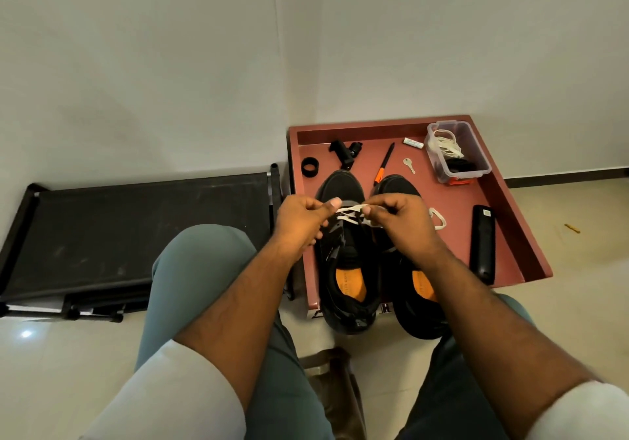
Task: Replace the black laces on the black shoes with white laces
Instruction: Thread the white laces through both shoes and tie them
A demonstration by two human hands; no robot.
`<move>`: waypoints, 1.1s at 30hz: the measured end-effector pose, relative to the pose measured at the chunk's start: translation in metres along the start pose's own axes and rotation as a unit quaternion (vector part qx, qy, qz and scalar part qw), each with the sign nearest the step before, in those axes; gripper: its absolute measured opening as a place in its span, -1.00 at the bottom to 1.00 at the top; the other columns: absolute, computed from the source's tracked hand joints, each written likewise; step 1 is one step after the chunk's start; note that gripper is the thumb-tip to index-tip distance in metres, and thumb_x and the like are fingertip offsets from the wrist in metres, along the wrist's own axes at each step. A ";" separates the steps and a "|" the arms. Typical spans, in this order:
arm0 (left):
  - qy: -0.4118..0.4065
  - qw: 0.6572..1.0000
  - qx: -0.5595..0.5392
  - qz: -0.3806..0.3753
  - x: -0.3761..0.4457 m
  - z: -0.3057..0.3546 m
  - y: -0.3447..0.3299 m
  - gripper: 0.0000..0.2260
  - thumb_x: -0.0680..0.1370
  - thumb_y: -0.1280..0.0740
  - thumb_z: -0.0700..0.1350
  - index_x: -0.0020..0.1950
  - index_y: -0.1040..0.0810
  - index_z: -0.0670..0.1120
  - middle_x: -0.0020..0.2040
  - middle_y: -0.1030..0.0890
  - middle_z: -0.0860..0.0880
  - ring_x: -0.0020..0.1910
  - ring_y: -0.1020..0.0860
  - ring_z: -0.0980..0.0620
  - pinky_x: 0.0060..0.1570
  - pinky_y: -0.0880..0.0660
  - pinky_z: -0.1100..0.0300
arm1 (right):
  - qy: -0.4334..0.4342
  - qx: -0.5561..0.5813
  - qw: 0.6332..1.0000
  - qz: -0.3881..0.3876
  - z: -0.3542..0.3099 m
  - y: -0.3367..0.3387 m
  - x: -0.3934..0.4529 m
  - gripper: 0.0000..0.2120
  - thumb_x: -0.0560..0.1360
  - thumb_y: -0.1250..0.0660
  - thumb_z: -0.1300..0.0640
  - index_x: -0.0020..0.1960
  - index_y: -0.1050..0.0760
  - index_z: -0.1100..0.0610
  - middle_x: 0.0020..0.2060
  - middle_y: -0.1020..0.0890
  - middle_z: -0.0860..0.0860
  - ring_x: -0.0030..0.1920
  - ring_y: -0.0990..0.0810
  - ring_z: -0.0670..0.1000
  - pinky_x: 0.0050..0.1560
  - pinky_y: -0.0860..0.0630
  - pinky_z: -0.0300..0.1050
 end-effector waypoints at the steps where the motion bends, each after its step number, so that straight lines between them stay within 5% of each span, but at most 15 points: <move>1: -0.014 0.999 0.031 0.010 0.000 -0.001 -0.002 -0.74 0.48 -0.47 0.03 -0.12 -0.62 -0.17 -0.33 -0.58 -0.03 -0.50 -0.44 0.14 -0.48 -0.41 0.23 | -0.017 0.012 1.000 0.021 0.007 0.003 0.001 -0.90 0.50 -0.37 0.25 -0.07 -0.67 0.15 -0.25 -0.68 -0.05 -0.22 -0.62 -0.14 -0.16 -0.52 -0.22; 6: -0.024 0.992 0.122 -0.010 -0.006 -0.011 -0.023 -0.75 0.36 -0.57 -0.09 -0.07 -0.59 -0.11 -0.25 -0.55 0.04 -0.30 -0.52 0.12 -0.32 -0.44 0.25 | -0.071 0.012 0.997 -0.005 0.027 -0.015 -0.002 -0.95 0.44 -0.44 0.23 -0.16 -0.68 0.16 -0.33 -0.67 -0.08 -0.29 -0.61 -0.17 -0.22 -0.49 -0.25; 11: 0.017 0.995 0.098 -0.008 0.002 -0.016 -0.013 -0.99 0.42 -0.47 -0.27 -0.18 -0.68 -0.19 -0.24 -0.67 -0.21 -0.37 -0.54 -0.01 -0.25 -0.57 0.06 | -0.081 -0.001 0.997 0.007 0.037 -0.029 -0.002 -0.93 0.44 -0.43 0.21 -0.14 -0.70 0.14 -0.24 -0.71 -0.02 -0.14 -0.68 -0.04 -0.07 -0.58 -0.14; 17: 0.107 0.994 0.015 -0.035 0.004 -0.024 -0.003 -0.81 0.51 -0.29 -0.42 -0.03 -0.63 -0.20 -0.13 -0.59 -0.18 -0.23 -0.49 -0.04 -0.36 -0.38 0.18 | -0.075 -0.009 0.996 0.048 0.037 -0.039 -0.004 -0.91 0.44 -0.41 0.21 -0.15 -0.70 0.10 -0.30 -0.68 -0.10 -0.19 -0.64 -0.12 -0.11 -0.53 -0.21; 25: 0.142 0.989 -0.018 -0.037 0.010 -0.034 -0.003 -0.75 0.52 -0.24 -0.44 0.05 -0.63 -0.22 -0.04 -0.64 -0.24 -0.12 -0.53 -0.10 0.14 -0.51 -0.15 | -0.095 0.011 0.991 0.094 0.043 -0.049 -0.009 -0.92 0.44 -0.42 0.16 -0.15 -0.70 0.08 -0.29 -0.69 -0.09 -0.19 -0.65 -0.11 -0.07 -0.58 -0.14; 30: 0.135 0.990 -0.028 -0.038 0.012 -0.034 -0.002 -0.71 0.52 -0.26 -0.44 0.14 -0.60 -0.18 -0.10 -0.62 -0.15 -0.11 -0.50 -0.10 -0.02 -0.49 -0.01 | -0.107 -0.011 0.987 0.120 0.041 -0.050 -0.011 -0.90 0.47 -0.40 0.13 -0.10 -0.70 0.10 -0.27 -0.68 -0.07 -0.19 -0.62 -0.13 -0.15 -0.53 -0.24; 33: 0.130 0.990 -0.038 -0.033 0.012 -0.033 -0.001 -0.69 0.51 -0.27 -0.45 0.12 -0.57 -0.11 -0.06 -0.59 -0.13 -0.08 -0.56 -0.12 0.04 -0.55 -0.09 | -0.108 -0.039 0.984 0.135 0.038 -0.050 -0.012 -0.88 0.47 -0.40 0.11 -0.09 -0.70 0.09 -0.31 -0.65 -0.09 -0.22 -0.59 -0.15 -0.25 -0.41 -0.38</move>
Point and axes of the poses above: each hand's wrist, its own x-axis towards the middle knuckle, its own y-axis out of the back of the hand, z = x × y, the point moved 8 cm from there along x, towards the middle knuckle
